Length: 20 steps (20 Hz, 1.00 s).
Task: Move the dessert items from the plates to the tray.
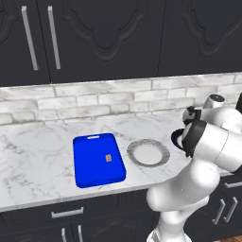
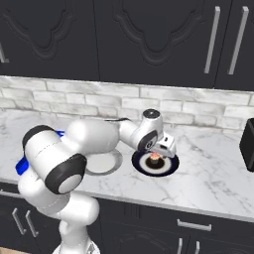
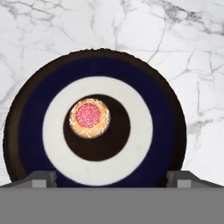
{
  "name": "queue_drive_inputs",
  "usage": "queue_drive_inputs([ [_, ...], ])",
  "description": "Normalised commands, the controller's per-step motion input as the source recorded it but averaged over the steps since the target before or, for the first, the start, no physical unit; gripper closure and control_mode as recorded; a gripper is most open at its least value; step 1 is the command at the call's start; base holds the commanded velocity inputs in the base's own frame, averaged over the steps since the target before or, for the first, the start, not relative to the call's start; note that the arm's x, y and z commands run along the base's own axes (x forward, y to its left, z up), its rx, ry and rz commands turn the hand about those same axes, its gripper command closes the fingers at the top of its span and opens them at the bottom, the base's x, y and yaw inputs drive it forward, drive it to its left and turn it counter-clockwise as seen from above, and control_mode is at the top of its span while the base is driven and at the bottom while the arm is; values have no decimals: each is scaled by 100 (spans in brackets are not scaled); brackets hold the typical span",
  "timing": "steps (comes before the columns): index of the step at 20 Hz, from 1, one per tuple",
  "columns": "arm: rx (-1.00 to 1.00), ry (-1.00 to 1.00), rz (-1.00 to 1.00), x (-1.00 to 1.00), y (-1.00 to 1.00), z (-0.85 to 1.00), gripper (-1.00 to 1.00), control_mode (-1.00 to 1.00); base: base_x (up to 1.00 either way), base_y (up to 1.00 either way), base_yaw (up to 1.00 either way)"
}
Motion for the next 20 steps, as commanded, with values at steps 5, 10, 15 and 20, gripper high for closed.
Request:
queue_drive_inputs([
  [5,0,0,0,42,1,-3,-100,-100,0,0,0],
  [10,1,0,0,40,5,-21,-100,-100,0,0,0],
  [15,0,0,0,7,0,-37,-100,-100,0,0,0],
  [20,0,0,0,0,0,-41,-100,-100,0,0,0],
])
